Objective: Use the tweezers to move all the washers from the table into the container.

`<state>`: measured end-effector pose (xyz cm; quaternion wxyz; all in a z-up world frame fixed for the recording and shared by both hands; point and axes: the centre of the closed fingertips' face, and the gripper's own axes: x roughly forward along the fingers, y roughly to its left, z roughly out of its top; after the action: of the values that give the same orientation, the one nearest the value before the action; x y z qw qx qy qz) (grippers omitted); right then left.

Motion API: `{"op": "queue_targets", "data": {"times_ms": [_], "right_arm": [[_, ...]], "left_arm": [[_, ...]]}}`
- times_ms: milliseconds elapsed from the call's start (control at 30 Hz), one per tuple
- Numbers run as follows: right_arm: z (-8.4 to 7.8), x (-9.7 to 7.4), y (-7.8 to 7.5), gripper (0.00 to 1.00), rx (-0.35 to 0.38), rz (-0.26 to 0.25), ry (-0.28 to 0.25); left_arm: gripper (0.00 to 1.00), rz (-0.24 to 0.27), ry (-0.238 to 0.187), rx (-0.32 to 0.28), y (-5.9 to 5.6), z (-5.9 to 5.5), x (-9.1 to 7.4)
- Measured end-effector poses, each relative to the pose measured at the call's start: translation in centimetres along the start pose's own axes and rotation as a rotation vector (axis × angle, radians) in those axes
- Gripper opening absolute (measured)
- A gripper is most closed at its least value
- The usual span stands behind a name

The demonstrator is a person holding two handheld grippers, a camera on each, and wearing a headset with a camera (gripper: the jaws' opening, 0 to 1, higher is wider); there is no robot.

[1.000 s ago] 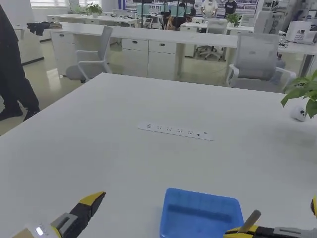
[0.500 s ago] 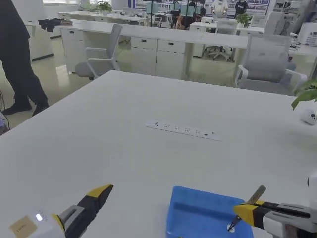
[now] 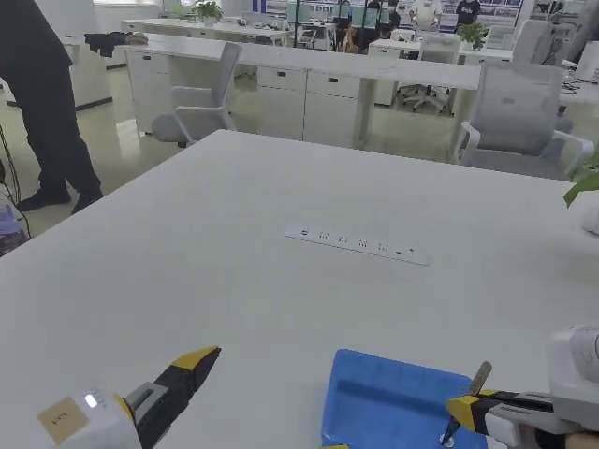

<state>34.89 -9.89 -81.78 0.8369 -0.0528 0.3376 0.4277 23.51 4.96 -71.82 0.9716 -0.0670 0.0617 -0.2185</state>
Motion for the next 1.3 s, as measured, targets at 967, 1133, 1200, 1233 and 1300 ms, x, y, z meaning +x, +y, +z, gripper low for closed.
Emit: {"op": "queue_targets", "data": {"times_ms": [967,1133,1200,1233,1300], "right_arm": [[3.9,-4.0,7.3,0.02,-0.015,0.197,-0.228],[2.7,-3.8,9.4,0.02,-0.033,0.265,-0.21],[1.6,-3.4,9.9,0.02,-0.038,0.275,-0.178],[1.2,-3.2,10.0,0.02,-0.045,0.272,-0.167],[0.3,-2.8,10.1,0.03,-0.044,0.276,-0.146]], "left_arm": [[0.91,-0.02,0.051,0.003,-0.3,-0.8,0.2],[0.9,-0.025,0.047,0.006,-0.4,-0.8,0.2],[0.9,-0.026,0.056,0.002,-0.4,-1.0,0.2],[0.9,-0.025,0.057,0.003,-0.4,-1.0,0.2],[0.9,-0.024,0.063,0.007,-0.4,-1.1,0.1]]}}
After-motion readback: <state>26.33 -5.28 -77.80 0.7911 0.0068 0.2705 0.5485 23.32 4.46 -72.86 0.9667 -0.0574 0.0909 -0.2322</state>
